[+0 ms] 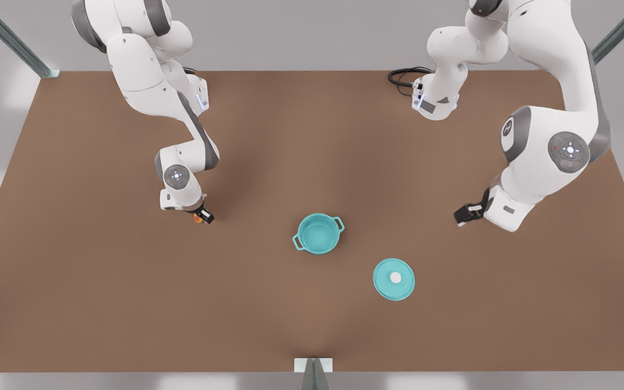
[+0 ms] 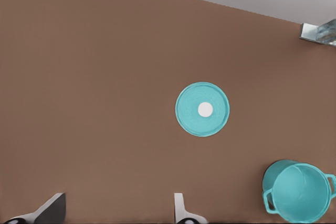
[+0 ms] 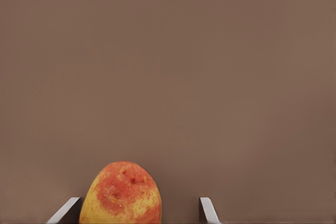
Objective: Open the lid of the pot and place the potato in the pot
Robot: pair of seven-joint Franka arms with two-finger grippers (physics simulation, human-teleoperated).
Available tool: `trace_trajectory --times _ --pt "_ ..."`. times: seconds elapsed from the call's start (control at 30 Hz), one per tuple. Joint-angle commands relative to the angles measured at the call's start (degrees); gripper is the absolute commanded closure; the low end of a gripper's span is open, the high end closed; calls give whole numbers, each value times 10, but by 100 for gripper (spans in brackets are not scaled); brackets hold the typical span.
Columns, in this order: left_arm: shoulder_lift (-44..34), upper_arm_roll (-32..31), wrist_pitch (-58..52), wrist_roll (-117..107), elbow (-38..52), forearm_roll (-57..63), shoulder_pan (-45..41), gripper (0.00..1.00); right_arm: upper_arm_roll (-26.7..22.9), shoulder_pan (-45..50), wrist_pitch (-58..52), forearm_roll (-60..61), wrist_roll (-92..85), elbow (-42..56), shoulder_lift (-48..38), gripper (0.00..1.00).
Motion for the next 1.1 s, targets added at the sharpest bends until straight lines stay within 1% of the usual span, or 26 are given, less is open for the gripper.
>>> trace_trajectory --times 0.0,0.07,0.17,0.2,0.27,0.4,0.5,0.53,0.63,0.8,0.97,1.07 --pt "9 1 -18 247 4 -8 6 0 1 0 5 0 23 -1 0 15" --pt "9 2 -18 247 6 -11 14 0 1 1 4 0 30 -1 0 16" --pt "5 7 -19 250 9 -9 19 0 1 1 4 0 35 -1 -1 26" --pt "2 9 -22 249 9 -17 28 0 1 1 4 0 39 -1 -1 27" --pt "3 9 -19 250 9 -27 39 0 1 1 4 0 40 -1 0 29" --pt "-4 7 -32 250 9 -17 43 0 1 1 7 0 40 -1 3 30" --pt "-3 4 -28 250 9 -14 43 0 1 1 12 0 40 -1 6 37" --pt "-3 -8 -29 249 9 26 38 0 1 1 12 0 40 -1 5 38" --pt "-2 -16 -29 247 8 8 37 0 1 1 12 0 40 -2 2 42" --pt "-1 -17 -32 248 8 -10 37 0 1 -1 9 0 40 -4 -11 42" --pt "0 -17 -33 248 9 -10 37 0 1 0 -22 18 40 -2 -51 43" --pt "1 -18 -32 248 9 -10 36 0 18 1 -46 39 48 3 -76 42"
